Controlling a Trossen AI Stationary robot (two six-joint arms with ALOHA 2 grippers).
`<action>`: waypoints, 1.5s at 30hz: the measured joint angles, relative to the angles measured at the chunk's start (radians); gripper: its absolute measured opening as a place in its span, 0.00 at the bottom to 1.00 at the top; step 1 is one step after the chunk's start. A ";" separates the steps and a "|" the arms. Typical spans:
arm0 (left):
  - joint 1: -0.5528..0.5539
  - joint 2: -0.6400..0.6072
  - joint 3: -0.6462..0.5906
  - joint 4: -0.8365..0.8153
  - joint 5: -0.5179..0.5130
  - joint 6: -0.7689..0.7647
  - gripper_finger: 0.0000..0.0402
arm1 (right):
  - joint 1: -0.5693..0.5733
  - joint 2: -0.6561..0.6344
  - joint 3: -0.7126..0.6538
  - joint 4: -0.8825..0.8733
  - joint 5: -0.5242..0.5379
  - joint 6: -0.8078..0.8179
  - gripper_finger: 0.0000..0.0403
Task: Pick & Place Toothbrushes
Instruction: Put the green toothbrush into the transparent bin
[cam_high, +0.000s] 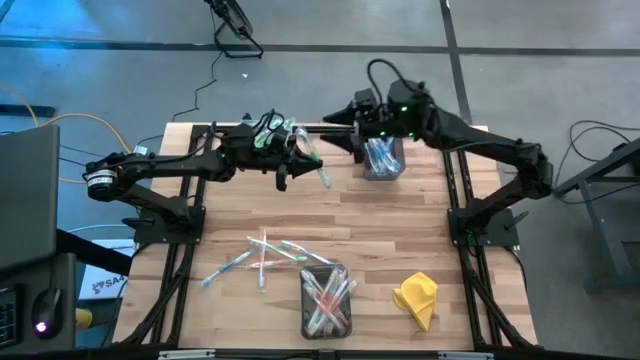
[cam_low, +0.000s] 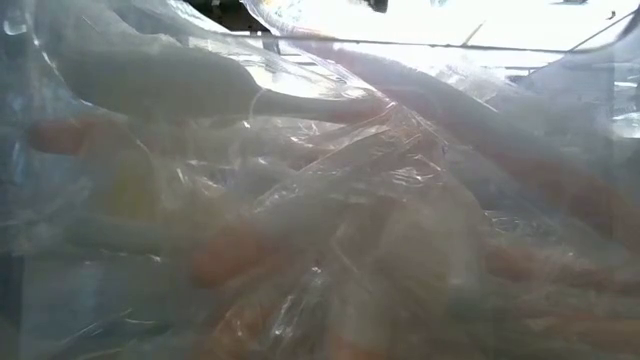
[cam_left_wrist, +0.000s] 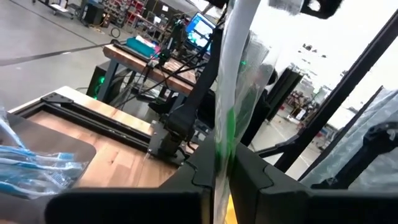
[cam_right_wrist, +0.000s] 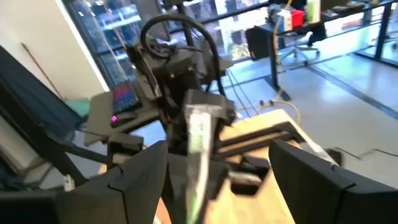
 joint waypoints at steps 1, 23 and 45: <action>0.006 0.000 0.000 -0.004 0.001 0.012 0.05 | -0.010 -0.016 0.000 -0.028 0.000 -0.014 0.68; 0.385 0.000 0.005 -0.507 -0.007 0.209 0.05 | -0.175 -0.120 0.000 -0.318 0.240 -0.103 0.68; 0.418 -0.002 0.192 -1.127 -0.517 0.749 0.05 | -0.259 0.043 0.000 -0.294 0.235 -0.091 0.68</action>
